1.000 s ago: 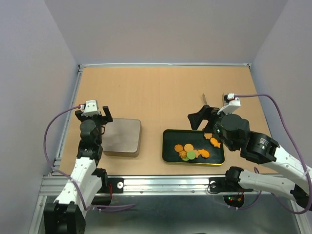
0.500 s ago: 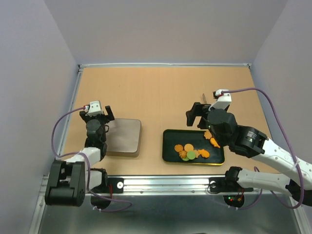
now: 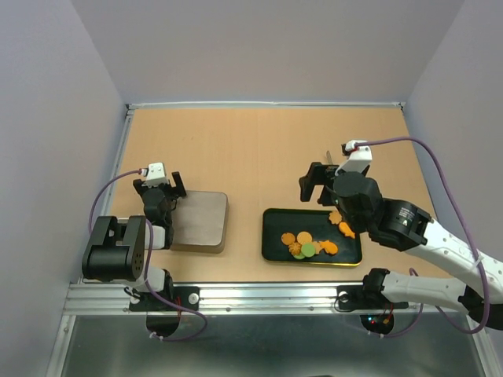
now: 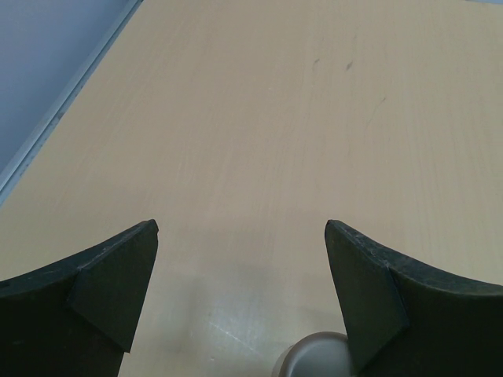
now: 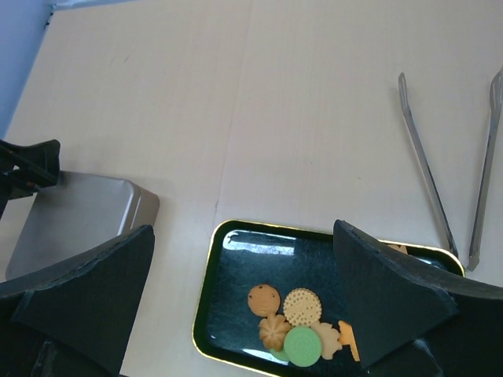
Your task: Pack the cookies
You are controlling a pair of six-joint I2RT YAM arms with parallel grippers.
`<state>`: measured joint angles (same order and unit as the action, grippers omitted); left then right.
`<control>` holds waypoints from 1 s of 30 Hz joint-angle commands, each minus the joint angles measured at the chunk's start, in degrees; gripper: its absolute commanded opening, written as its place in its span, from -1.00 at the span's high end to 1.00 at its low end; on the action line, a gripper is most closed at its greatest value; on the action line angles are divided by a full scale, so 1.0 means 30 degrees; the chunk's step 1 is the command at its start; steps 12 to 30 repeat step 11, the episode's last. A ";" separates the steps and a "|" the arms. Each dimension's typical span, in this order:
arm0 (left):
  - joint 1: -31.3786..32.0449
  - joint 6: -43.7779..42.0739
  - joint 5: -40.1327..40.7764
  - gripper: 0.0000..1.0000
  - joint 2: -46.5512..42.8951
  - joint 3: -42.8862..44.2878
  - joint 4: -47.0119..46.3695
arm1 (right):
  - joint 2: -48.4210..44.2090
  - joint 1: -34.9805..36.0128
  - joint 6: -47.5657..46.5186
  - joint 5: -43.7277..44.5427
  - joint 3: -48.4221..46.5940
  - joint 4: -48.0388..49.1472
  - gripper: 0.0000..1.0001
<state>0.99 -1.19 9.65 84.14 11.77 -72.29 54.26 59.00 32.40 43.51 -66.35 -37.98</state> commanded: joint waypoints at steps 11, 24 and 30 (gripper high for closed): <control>0.0049 -0.0746 -0.1722 -0.97 -0.0302 0.0764 -0.5200 | -0.0129 0.0137 0.0276 0.0621 -0.0236 -0.0026 -1.00; 0.0049 -0.0746 -0.1722 -0.97 -0.0302 0.0764 -0.5200 | -0.0129 0.0137 0.0276 0.0621 -0.0236 -0.0026 -1.00; 0.0049 -0.0746 -0.1722 -0.97 -0.0302 0.0764 -0.5200 | -0.0129 0.0137 0.0276 0.0621 -0.0236 -0.0026 -1.00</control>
